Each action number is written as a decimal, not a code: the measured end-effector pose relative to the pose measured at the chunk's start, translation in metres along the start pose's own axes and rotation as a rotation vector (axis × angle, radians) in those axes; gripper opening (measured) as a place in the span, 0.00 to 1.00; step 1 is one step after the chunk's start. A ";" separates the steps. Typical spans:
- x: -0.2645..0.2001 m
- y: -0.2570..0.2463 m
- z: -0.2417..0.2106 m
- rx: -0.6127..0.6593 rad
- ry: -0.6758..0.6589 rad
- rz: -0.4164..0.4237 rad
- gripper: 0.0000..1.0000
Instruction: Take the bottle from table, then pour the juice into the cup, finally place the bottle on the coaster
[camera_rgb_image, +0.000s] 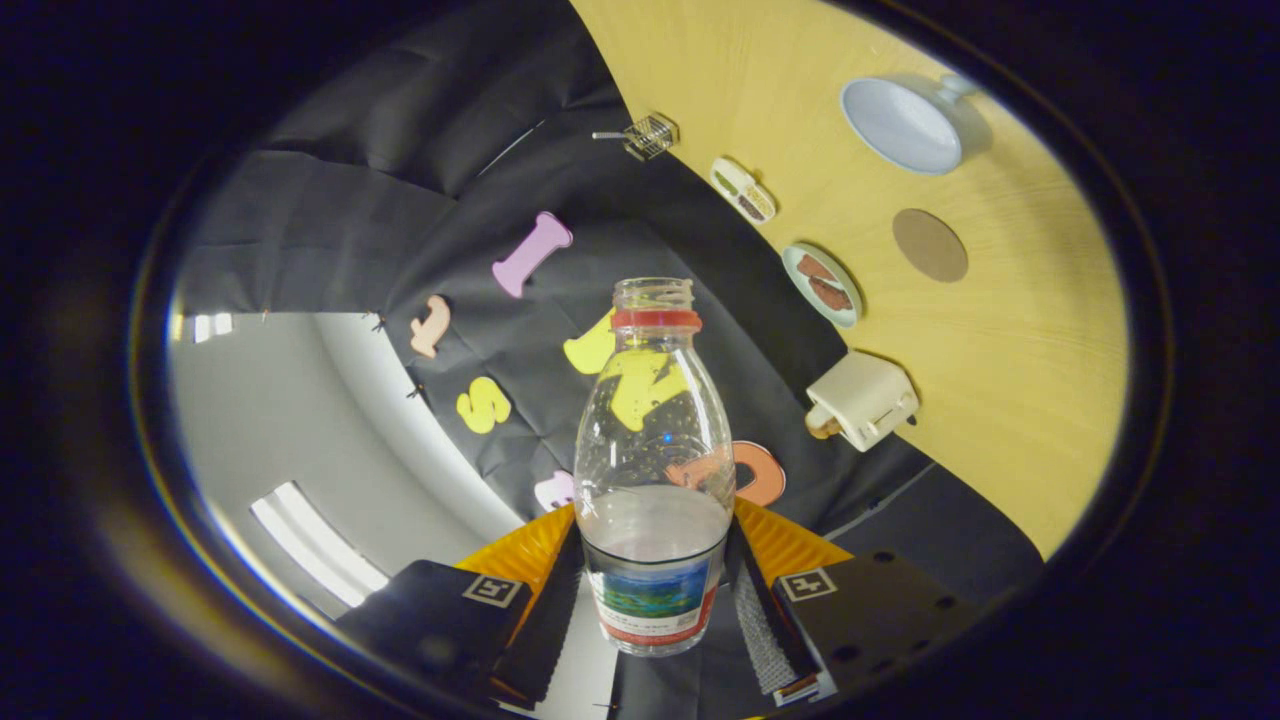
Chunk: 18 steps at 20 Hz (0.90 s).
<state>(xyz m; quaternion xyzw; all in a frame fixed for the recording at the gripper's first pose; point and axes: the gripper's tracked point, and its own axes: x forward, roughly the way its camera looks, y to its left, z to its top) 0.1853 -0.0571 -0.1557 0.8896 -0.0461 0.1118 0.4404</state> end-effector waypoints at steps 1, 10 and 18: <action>-0.001 -0.002 0.002 0.002 -0.002 -0.004 0.78; -0.018 -0.038 0.036 -0.078 -0.060 -0.103 0.78; -0.034 -0.058 0.045 -0.208 -0.047 -0.174 0.78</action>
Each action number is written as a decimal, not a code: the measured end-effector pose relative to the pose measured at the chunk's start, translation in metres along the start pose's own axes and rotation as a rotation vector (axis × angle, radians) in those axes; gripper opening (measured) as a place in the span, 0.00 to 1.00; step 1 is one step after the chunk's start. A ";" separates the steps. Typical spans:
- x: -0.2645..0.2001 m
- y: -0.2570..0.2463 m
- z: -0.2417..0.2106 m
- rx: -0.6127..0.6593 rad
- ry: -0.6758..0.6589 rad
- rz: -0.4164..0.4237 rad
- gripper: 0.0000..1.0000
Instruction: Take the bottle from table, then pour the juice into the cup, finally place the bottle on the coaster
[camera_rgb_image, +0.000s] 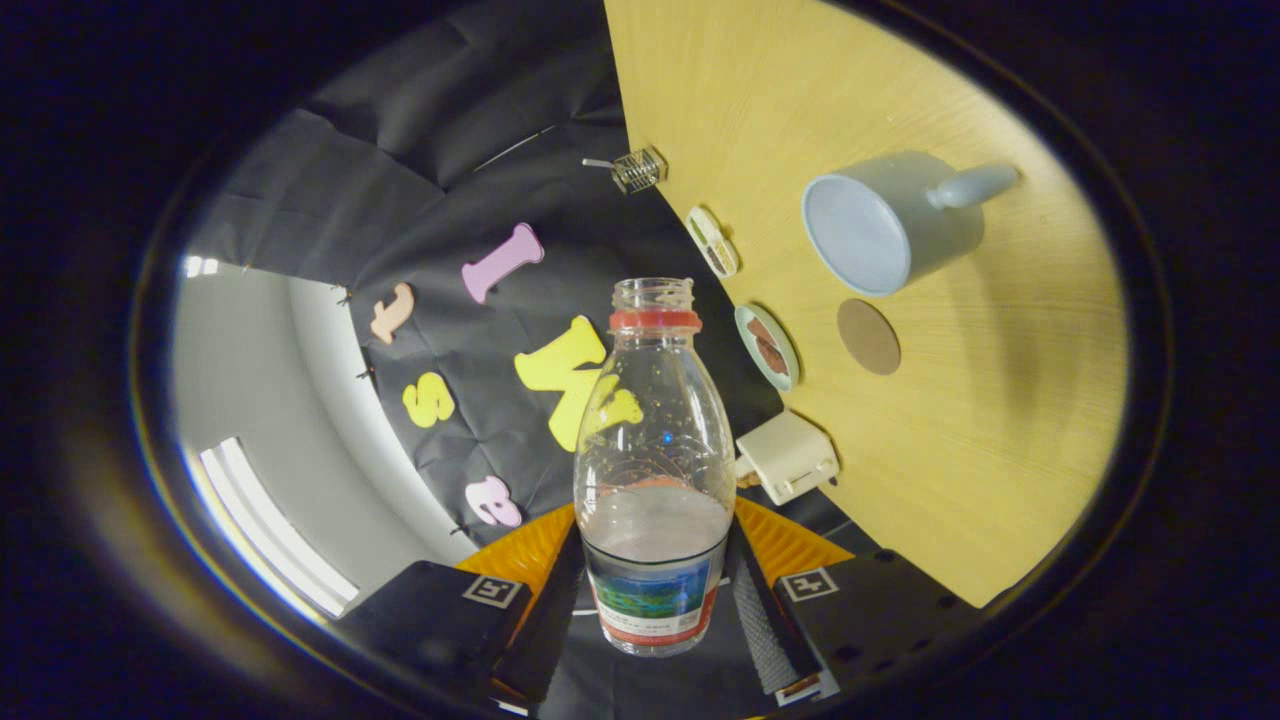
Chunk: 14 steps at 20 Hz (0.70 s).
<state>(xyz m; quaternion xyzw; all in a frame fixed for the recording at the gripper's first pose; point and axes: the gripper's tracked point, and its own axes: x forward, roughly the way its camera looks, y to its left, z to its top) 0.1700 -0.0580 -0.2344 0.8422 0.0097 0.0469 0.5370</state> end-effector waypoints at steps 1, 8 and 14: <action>0.002 0.000 0.002 -0.033 0.003 -0.007 0.79; -0.013 0.004 0.007 -0.282 0.013 -0.044 0.79; -0.032 0.042 0.013 -0.609 0.022 -0.026 0.79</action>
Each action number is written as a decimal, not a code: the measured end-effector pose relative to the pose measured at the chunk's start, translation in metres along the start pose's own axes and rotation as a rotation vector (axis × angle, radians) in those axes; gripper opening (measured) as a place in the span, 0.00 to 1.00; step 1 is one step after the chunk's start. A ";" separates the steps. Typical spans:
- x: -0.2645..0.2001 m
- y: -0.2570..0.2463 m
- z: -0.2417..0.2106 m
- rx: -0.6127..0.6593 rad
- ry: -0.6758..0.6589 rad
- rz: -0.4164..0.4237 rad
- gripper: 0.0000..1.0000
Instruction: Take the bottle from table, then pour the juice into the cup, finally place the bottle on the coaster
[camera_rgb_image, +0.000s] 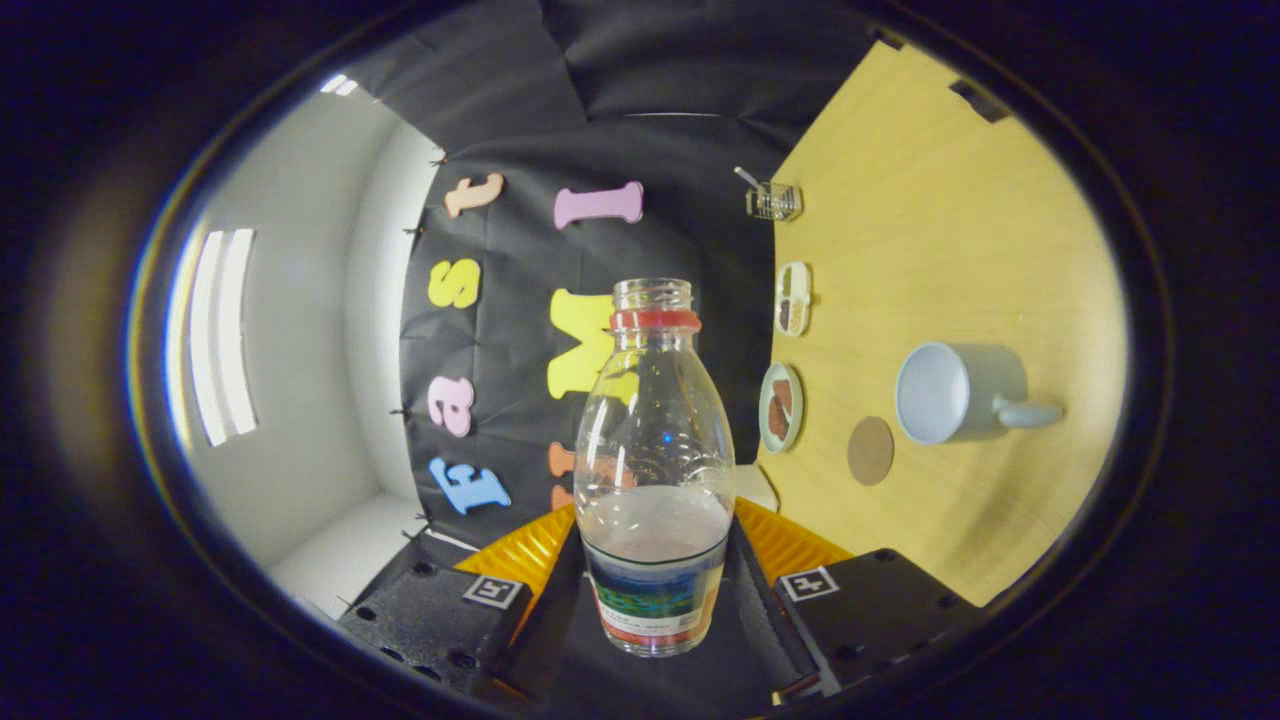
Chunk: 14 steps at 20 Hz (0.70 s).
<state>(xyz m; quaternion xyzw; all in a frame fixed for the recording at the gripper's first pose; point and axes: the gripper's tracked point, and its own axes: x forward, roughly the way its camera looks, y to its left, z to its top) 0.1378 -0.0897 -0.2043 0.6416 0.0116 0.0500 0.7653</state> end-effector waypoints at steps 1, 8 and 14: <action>-0.001 0.004 0.004 -0.050 0.005 -0.003 0.79; -0.016 0.041 0.040 -0.421 -0.036 0.028 0.79; -0.013 0.057 0.046 -0.778 -0.058 0.031 0.79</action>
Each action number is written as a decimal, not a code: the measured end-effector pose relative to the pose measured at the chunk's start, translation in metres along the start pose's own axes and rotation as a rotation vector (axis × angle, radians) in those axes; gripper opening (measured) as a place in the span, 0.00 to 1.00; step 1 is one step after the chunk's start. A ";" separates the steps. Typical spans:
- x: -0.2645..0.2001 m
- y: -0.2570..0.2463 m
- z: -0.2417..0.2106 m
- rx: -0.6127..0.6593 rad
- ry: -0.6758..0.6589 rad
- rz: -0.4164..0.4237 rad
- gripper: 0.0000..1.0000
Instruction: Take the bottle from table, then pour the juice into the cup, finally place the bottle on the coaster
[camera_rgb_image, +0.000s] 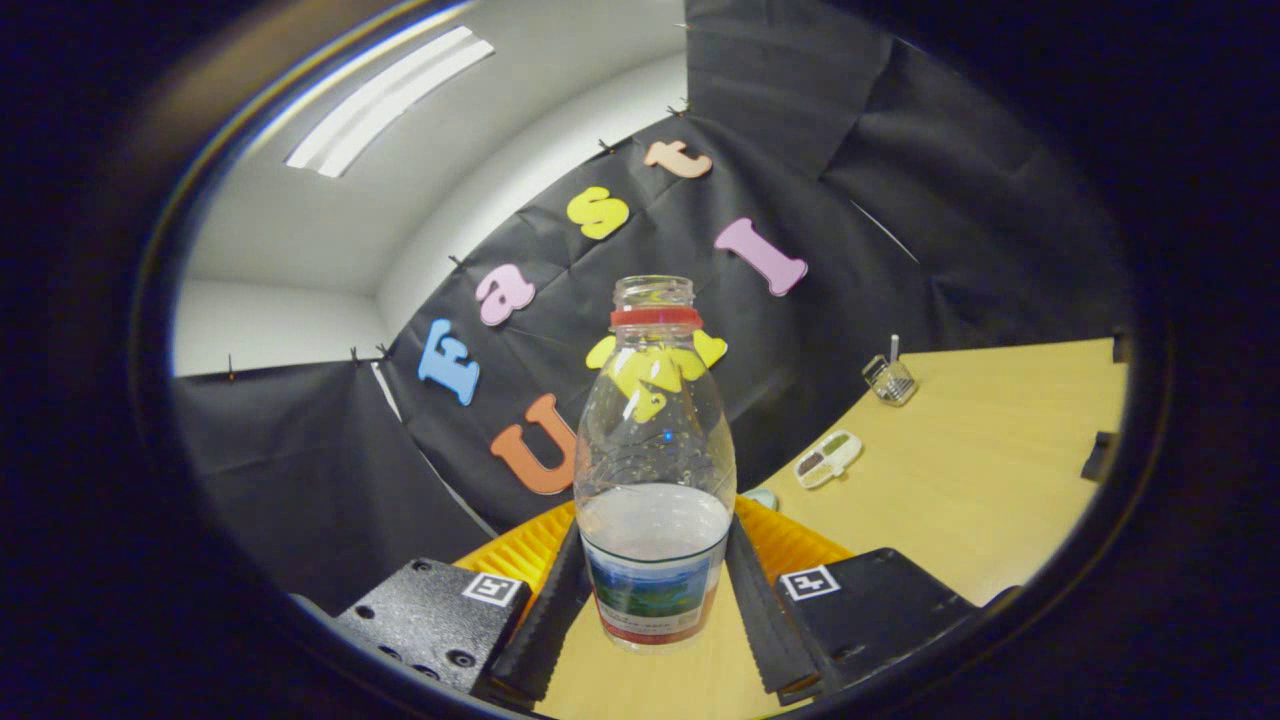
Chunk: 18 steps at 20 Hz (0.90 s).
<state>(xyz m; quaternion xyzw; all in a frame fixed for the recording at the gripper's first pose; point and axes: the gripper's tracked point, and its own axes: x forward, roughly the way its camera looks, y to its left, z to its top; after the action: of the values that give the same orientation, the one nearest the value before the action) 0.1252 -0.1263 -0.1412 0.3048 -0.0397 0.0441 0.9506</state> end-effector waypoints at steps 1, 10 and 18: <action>0.001 0.000 0.002 -0.047 -0.004 -0.004 0.79; 0.034 -0.004 0.020 -0.254 -0.038 -0.014 0.79; 0.093 -0.024 -0.032 -0.348 0.059 -0.103 0.79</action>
<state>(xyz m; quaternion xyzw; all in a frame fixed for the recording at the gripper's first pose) 0.2219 -0.1217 -0.1721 0.1358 -0.0033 -0.0033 0.9907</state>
